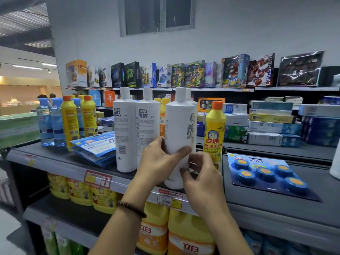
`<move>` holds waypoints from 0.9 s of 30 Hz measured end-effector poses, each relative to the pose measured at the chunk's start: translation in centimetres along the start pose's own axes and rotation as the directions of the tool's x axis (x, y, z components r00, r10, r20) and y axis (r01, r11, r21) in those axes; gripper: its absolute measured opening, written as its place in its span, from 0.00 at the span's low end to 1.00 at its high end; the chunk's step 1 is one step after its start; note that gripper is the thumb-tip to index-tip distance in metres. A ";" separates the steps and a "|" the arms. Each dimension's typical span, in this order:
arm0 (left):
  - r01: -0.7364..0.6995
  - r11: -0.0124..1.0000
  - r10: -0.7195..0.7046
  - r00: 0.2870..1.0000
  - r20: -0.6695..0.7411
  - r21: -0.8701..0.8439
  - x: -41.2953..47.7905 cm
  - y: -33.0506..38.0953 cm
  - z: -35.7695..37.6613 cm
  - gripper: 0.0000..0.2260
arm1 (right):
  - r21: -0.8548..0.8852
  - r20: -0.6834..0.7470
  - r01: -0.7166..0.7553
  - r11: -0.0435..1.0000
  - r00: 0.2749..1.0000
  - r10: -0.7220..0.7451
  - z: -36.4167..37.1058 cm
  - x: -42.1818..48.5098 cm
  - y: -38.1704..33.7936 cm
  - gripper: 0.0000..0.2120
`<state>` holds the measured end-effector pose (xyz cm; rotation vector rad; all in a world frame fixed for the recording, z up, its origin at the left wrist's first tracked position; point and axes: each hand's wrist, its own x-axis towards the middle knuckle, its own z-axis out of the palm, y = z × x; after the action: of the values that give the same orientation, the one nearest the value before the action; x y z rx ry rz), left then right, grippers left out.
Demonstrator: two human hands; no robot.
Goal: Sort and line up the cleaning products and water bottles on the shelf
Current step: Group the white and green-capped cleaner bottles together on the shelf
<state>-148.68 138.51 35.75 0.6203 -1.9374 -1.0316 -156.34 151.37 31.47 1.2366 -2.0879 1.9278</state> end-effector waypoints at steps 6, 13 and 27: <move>-0.002 0.999 0.009 0.979 0.203 -0.034 0.5 0.4 -1.8 0.21 | 0.064 0.240 -0.110 0.992 0.966 0.092 -0.4 1.0 -0.3 0.23; -0.105 0.991 0.103 0.994 0.029 0.079 -0.3 1.5 -1.7 0.25 | -0.075 0.026 -0.071 0.995 0.997 0.073 1.6 0.7 0.2 0.28; -0.049 0.997 0.050 0.999 0.020 -0.052 0.7 3.2 -2.0 0.19 | -0.321 0.062 -0.070 0.944 0.993 0.095 1.6 0.7 0.3 0.28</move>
<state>-147.50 138.89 39.42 0.5320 -1.9289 -1.0576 -156.25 149.59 31.22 1.1854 -2.4047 1.5064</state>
